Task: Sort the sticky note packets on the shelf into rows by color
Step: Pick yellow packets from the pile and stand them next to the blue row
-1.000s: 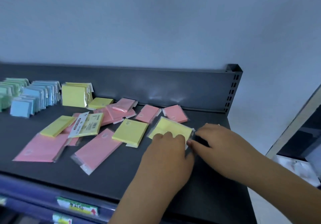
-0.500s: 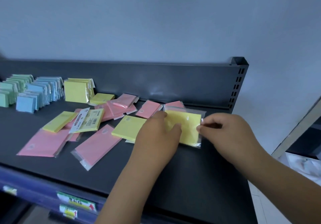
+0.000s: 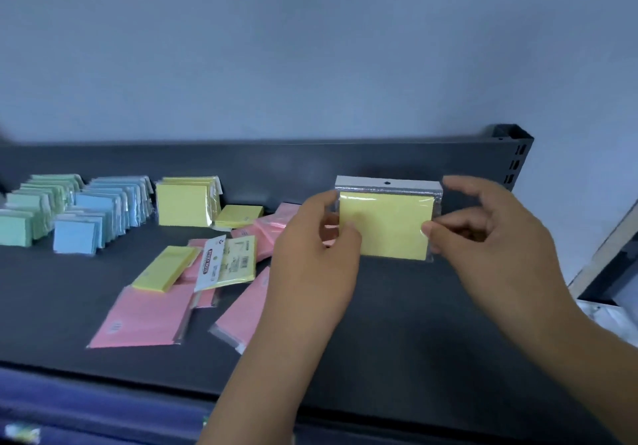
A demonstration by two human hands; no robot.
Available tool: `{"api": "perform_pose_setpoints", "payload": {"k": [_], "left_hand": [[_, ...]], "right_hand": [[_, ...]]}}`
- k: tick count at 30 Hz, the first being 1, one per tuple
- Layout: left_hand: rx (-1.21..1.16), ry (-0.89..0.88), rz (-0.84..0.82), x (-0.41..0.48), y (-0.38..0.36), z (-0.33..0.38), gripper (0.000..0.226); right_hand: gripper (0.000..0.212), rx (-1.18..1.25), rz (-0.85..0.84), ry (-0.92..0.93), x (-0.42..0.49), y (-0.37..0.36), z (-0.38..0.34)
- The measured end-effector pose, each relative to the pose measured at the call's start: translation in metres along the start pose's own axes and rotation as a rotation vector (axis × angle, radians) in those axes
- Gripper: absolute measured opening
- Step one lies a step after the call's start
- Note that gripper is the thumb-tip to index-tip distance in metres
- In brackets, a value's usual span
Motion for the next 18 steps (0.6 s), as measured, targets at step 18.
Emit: {"api": "perform_pose_setpoints", "payload": {"k": [18], "left_hand": [[-0.074,-0.095,-0.076,0.037,0.107,-0.003,0.033]], "right_hand": [[0.010,0.127,-0.024,0.013,0.009,-0.073,-0.073]]}}
Point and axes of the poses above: each hand's wrist, its own x-axis towards the middle knuckle, its own y-axis out of the back of the hand, z = x × y, the point moved 3 cm from there along x, towards the middle knuckle, and after that the axes turned 6 degrees about -x, right-handed, at the moved point
